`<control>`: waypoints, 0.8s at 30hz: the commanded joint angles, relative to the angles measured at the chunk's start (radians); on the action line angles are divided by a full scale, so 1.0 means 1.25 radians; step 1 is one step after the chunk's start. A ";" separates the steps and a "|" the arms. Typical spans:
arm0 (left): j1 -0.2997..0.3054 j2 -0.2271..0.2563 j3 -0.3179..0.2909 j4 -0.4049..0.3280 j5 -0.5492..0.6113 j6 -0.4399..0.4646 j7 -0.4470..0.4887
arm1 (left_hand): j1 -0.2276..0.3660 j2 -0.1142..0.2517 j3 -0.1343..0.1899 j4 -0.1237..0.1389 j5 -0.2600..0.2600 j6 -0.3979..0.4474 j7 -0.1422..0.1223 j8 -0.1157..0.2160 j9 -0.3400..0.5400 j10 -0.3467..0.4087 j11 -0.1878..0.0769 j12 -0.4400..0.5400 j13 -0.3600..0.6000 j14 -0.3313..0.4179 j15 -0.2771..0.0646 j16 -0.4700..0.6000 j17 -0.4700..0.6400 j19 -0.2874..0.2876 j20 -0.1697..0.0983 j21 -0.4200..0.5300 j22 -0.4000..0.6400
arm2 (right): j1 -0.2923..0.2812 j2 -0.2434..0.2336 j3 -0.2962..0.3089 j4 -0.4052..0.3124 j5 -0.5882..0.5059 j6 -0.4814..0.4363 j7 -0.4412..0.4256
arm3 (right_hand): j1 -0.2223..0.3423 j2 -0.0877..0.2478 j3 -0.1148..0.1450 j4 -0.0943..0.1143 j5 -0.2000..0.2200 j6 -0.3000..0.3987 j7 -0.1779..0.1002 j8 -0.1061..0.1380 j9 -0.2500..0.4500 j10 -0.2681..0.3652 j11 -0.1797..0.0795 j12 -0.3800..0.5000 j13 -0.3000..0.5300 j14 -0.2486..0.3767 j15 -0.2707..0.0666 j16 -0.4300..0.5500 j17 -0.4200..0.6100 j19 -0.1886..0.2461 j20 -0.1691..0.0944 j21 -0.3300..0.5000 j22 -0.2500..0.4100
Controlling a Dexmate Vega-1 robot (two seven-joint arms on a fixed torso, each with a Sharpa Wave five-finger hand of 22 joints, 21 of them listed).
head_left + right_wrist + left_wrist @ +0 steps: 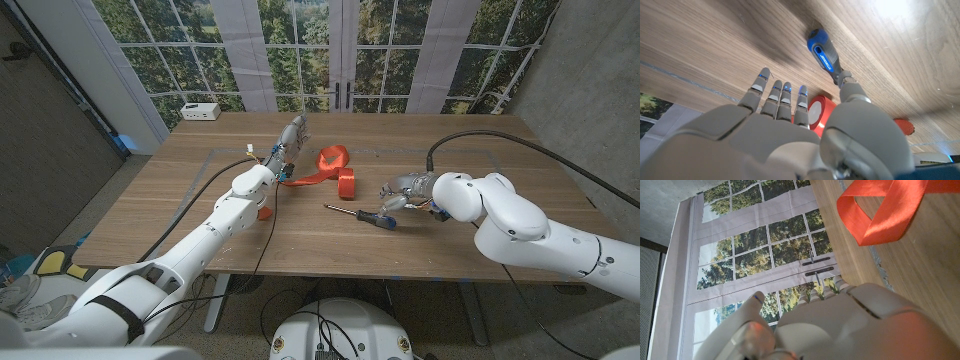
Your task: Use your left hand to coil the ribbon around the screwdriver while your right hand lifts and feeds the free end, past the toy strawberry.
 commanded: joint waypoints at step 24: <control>-0.023 -0.014 0.004 0.038 -0.004 0.004 -0.016 | 0.007 0.019 -0.004 0.004 -0.003 -0.058 -0.007 -0.001 0.001 -0.093 0.002 -0.003 0.004 -0.094 0.001 0.000 0.003 0.003 0.000 -0.006 0.004 | -0.164 0.097 0.056 0.096 -0.294 0.165 -0.074 | 0.138 -0.077 -0.056 0.025 0.065 0.188 -0.006 0.058 0.027 0.175 -0.034 0.088 0.042 0.176 -0.066 0.081 0.072 0.104 -0.033 0.009 0.009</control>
